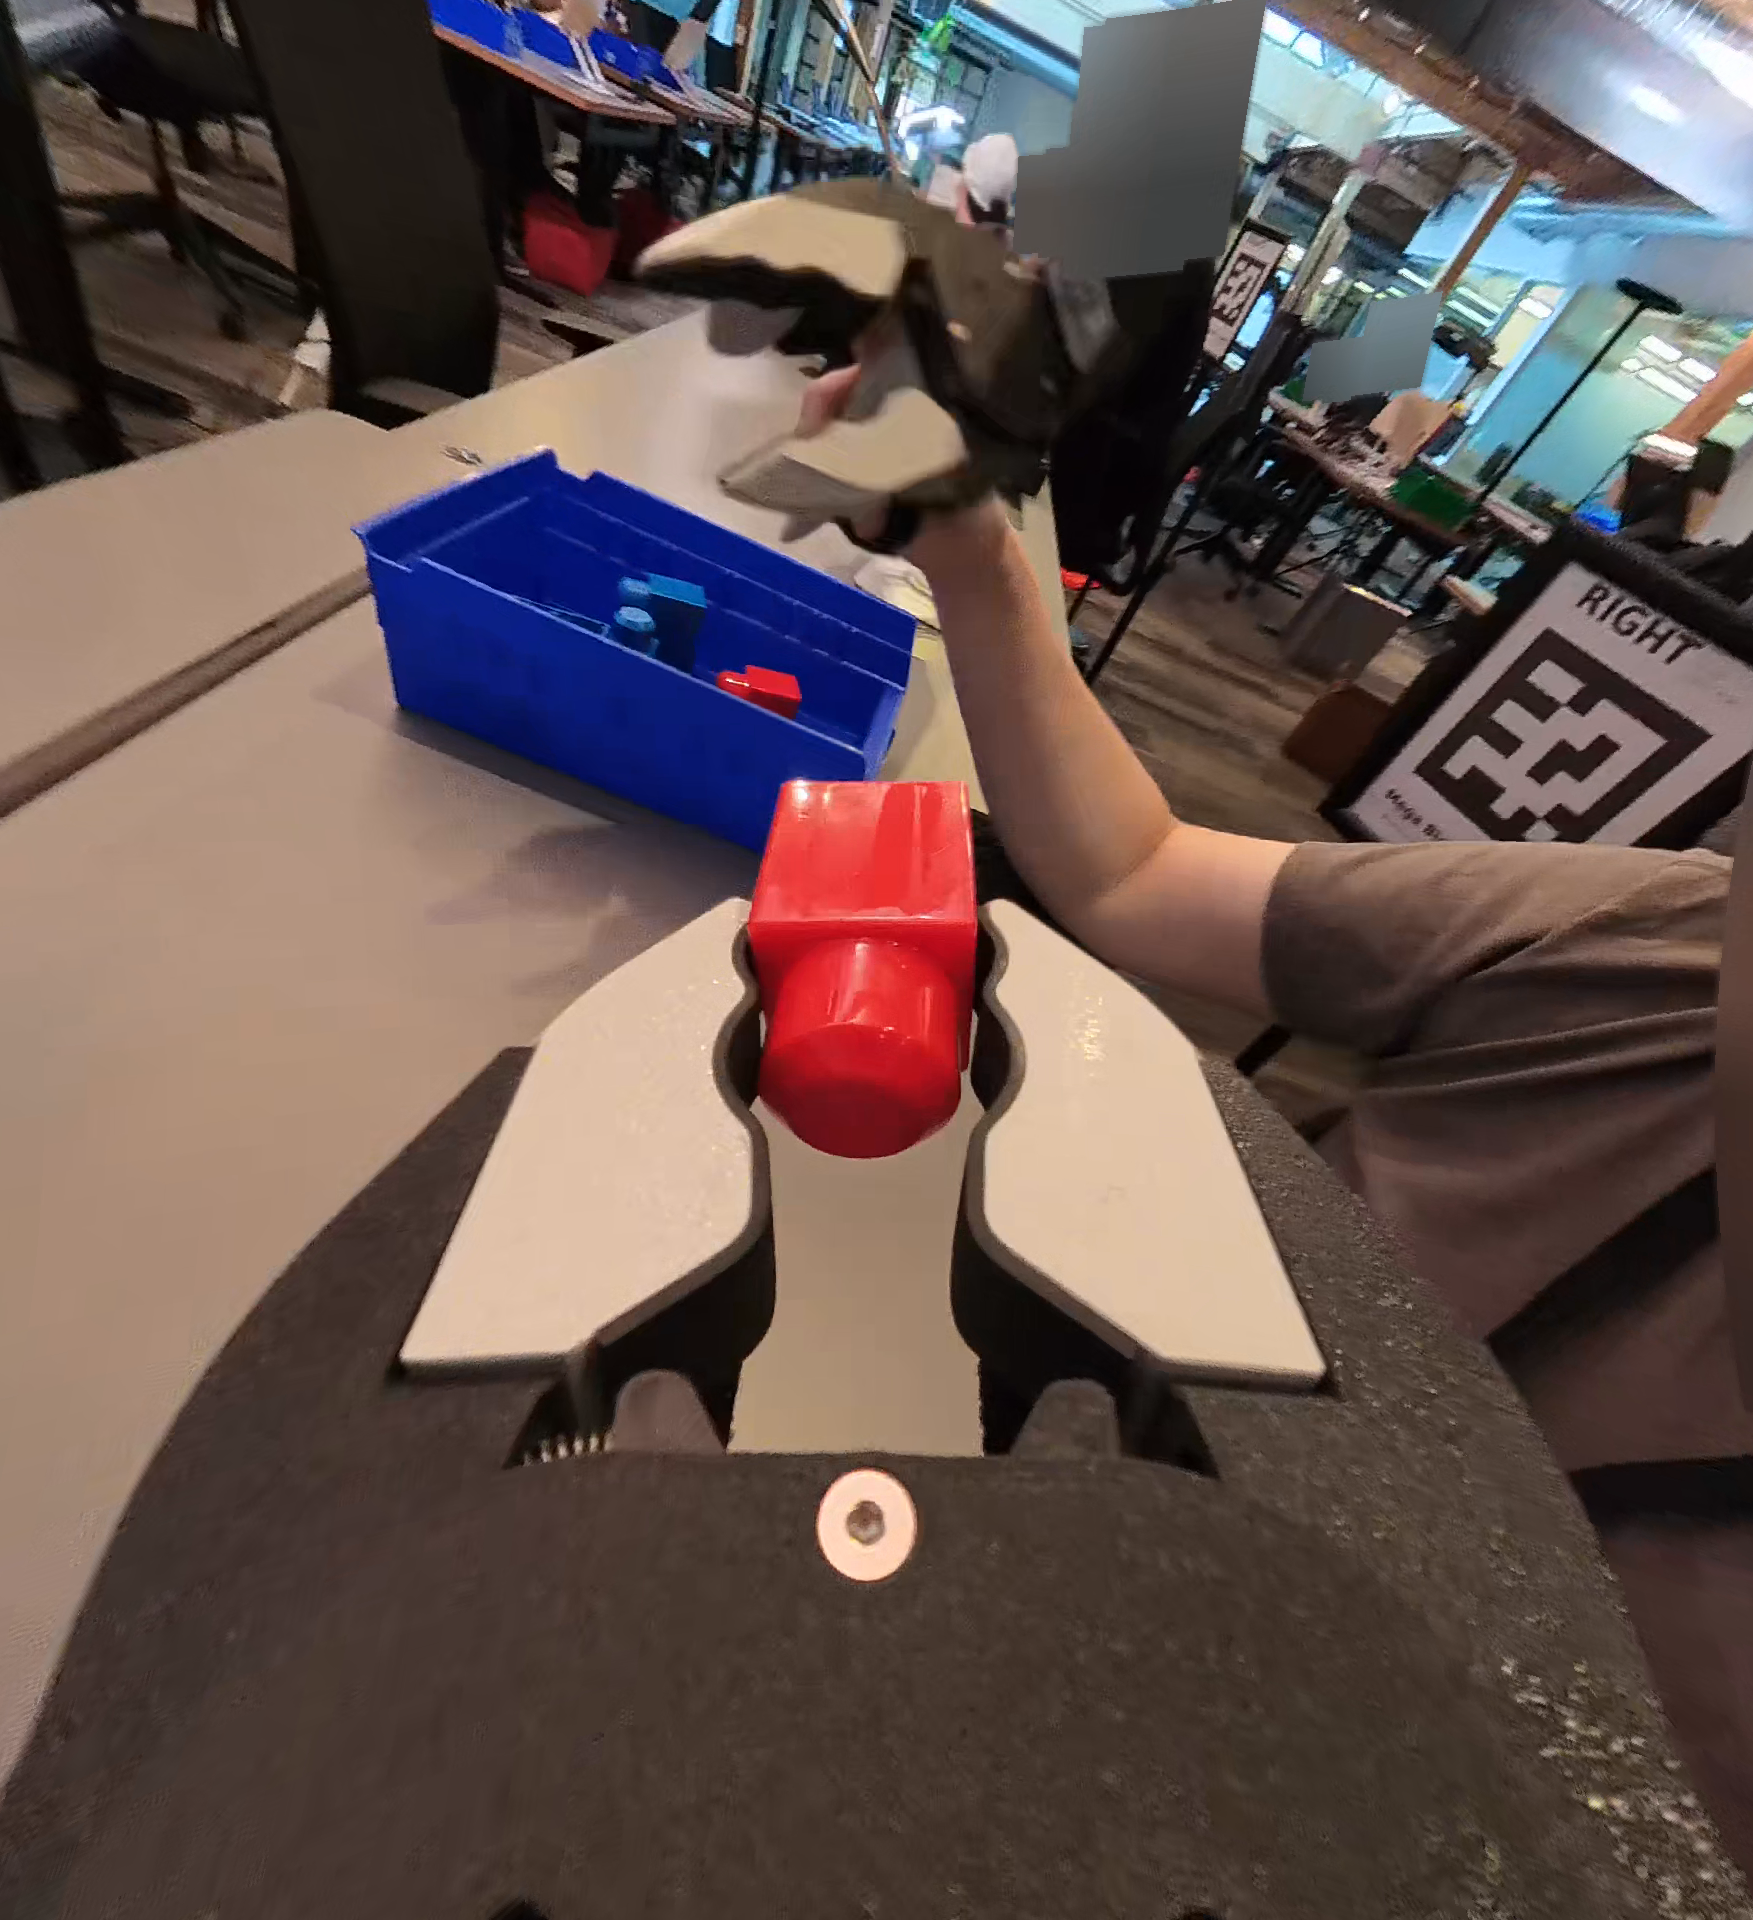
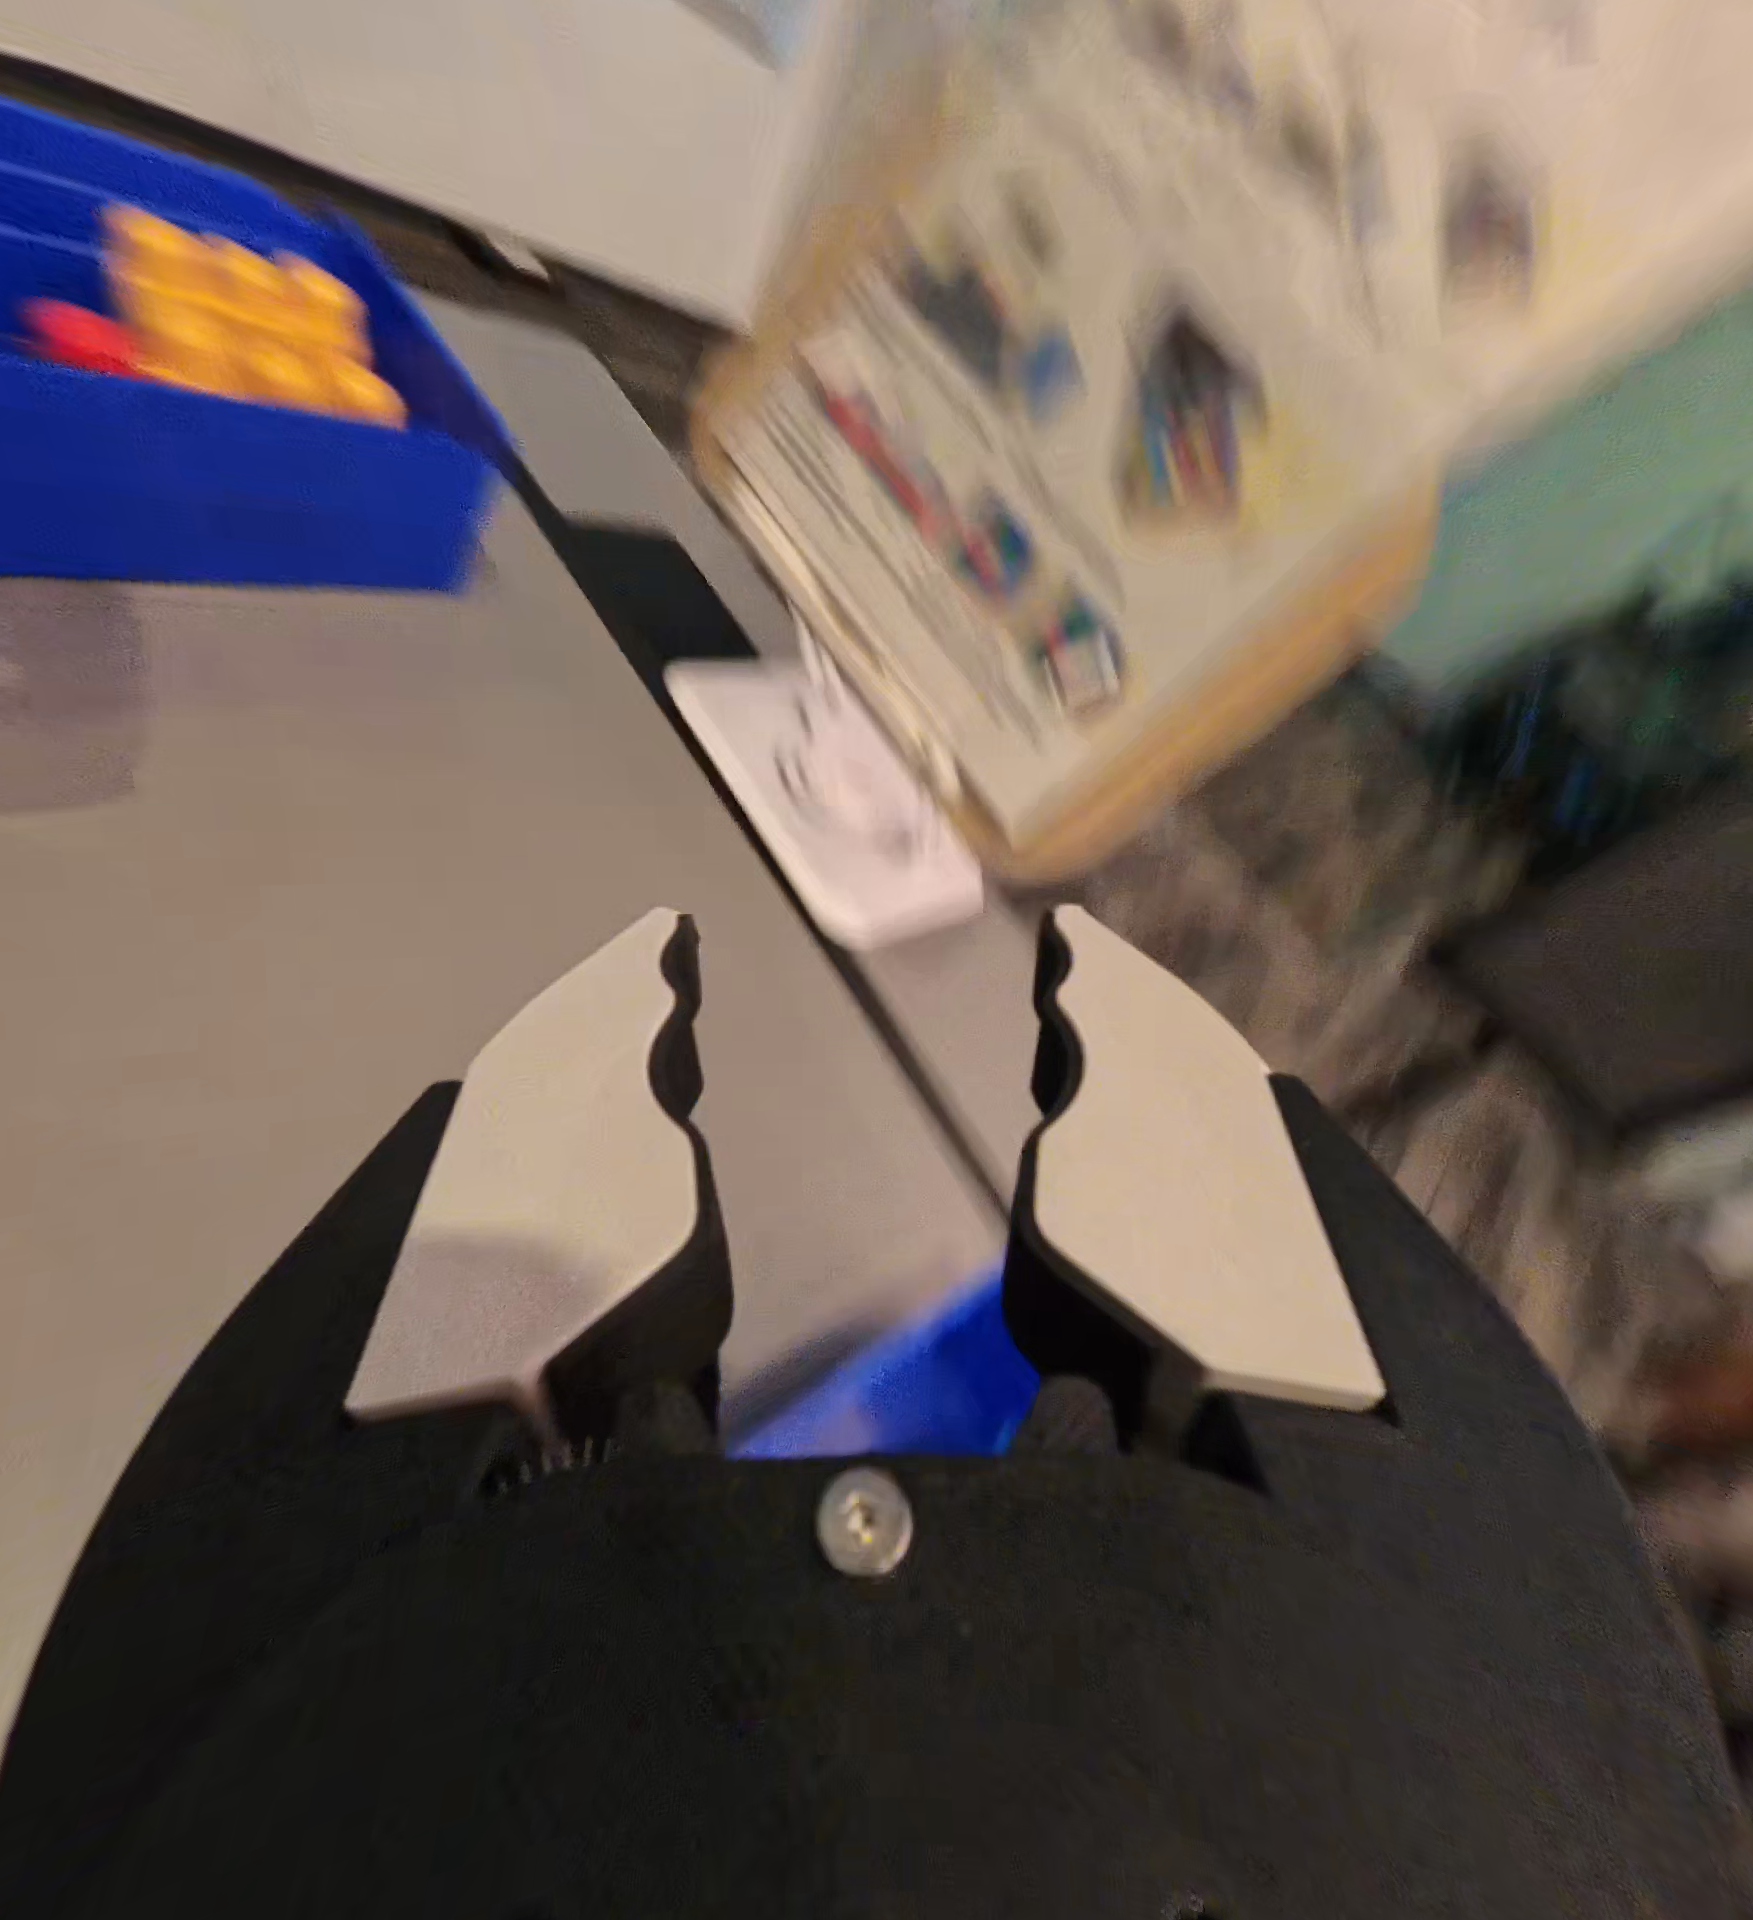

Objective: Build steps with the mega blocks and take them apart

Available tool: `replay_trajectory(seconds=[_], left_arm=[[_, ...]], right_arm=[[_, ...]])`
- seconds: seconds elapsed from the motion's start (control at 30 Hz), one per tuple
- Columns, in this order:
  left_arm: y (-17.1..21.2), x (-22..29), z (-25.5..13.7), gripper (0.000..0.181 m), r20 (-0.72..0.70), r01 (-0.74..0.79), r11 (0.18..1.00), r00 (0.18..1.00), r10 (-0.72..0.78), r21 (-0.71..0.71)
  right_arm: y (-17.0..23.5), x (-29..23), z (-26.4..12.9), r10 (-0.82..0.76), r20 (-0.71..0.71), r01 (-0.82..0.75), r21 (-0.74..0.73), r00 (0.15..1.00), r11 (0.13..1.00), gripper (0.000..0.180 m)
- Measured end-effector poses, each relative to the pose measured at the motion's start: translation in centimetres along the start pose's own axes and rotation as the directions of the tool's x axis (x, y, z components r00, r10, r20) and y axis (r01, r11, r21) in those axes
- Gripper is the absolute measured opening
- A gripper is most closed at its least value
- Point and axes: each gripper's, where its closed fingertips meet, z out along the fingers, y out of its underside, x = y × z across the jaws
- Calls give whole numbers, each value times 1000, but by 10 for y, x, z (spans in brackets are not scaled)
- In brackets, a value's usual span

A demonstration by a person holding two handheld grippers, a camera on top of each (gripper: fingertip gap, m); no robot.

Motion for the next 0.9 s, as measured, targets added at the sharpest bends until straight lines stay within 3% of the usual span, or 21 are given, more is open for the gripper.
replay_trajectory(seconds=[0.1, 0.2, 0.33, 0.4, 0.47, 0.6, 0.67, 0.73, 0.8, 0.9], left_arm=[[3, 2, 5, 37, -50, 60, 998, 997, -60, -3], [7, 5, 11, 37, -72, 80, 997, 994, -81, -20], [15, 16, 23, 37, -123, 83, 995, 988, -89, -56], [21, 17, 27, 37, -123, 73, 993, 989, -84, -92], [17, 16, 23, 54, -130, 52, 995, 989, -63, -90], [-14, -7, -38, 56, 25, -13, 1000, 1000, 12, 26], [-19, -43, -92, 51, 321, -75, 997, 945, 62, 28], [-8, -69, -147, 53, 547, -113, 993, 829, 117, -42], [23, -82, -187, 55, 639, -60, 983, 753, 158, -173], [66, -88, -212, 61, 614, -35, 937, 747, 255, -347]], right_arm=[[-72, -84, 12, -383, 15, 370, 231, 924, 900, 56], [-93, -149, 33, -552, 7, 529, 277, 834, 802, 63], [-105, -183, 49, -570, -29, 550, 313, 821, 775, 60], [-106, -183, 50, -548, -34, 529, 314, 836, 788, 46], [-108, -178, 44, -534, -25, 512, 326, 845, 795, 36], [-100, -121, 26, -450, -43, 448, 223, 892, 866, 36], [-72, -71, 15, -340, -37, 342, 68, 940, 937, 37], [-15, -27, 2, -136, 17, 137, -161, 991, 977, 37], [54, 5, -17, 88, 14, -77, -377, 996, 923, 37], [150, 42, -49, 267, -130, -292, -576, 955, 763, 36]])
